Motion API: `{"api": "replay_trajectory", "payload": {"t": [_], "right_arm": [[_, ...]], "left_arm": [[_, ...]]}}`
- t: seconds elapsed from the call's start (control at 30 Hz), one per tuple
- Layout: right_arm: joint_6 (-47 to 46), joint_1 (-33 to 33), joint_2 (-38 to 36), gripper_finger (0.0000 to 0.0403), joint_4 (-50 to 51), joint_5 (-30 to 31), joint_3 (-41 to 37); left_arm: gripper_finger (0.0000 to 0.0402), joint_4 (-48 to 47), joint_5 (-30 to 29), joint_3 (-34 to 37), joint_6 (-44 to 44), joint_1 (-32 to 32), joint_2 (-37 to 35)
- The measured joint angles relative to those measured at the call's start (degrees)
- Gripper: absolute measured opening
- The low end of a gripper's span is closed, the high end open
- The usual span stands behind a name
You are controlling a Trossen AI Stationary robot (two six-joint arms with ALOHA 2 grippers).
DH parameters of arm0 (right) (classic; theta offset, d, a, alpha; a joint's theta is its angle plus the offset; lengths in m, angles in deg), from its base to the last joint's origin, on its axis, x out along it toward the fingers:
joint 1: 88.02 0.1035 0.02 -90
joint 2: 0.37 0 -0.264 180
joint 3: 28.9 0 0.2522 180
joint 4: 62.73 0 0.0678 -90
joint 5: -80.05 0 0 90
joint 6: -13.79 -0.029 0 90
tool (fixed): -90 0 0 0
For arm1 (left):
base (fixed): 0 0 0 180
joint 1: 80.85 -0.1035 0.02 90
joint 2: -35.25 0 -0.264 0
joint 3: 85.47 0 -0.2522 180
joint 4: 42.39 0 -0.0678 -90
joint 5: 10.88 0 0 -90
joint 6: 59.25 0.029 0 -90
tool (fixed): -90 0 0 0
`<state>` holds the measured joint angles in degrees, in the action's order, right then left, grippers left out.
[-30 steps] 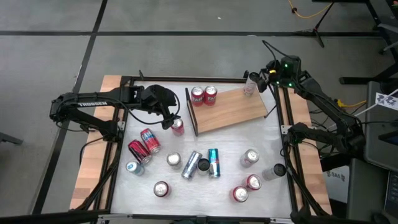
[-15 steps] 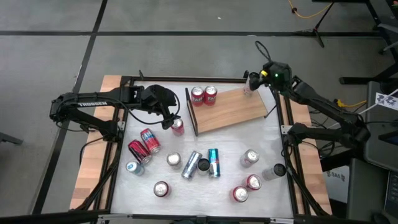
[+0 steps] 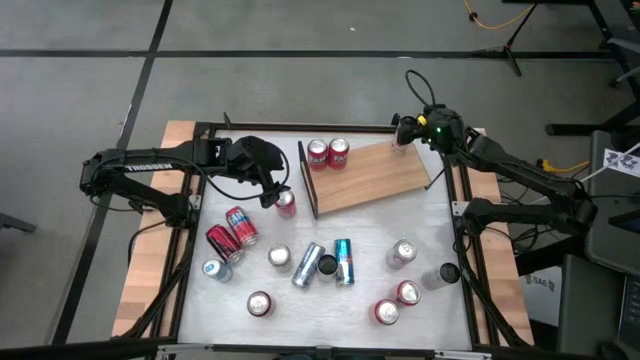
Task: Place canned beverage on shelf
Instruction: Put the top black soda can on the shelf
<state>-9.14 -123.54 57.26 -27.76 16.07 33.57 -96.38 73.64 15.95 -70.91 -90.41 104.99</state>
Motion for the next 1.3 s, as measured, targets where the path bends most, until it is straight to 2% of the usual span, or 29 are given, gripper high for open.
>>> {"api": "replay_trajectory", "payload": {"t": [0.5,0.97,1.1,1.3], "right_arm": [[-2.3,0.3,6.6,0.0337,0.9,4.9,0.0],[-2.8,0.3,10.2,0.0337,0.9,5.0,0.0],[-2.8,0.3,11.0,0.0319,0.9,4.9,0.0],[-2.8,0.3,11.4,0.0262,0.8,5.3,0.0]], "left_arm": [[0.0302,0.0,0.0,0.0,0.0,0.0,0.0],[0.0302,0.0,0.0,0.0,0.0,0.0,0.0],[0.0302,0.0,0.0,0.0,0.0,0.0,0.0],[0.0302,0.0,0.0,0.0,0.0,0.0,0.0]]}}
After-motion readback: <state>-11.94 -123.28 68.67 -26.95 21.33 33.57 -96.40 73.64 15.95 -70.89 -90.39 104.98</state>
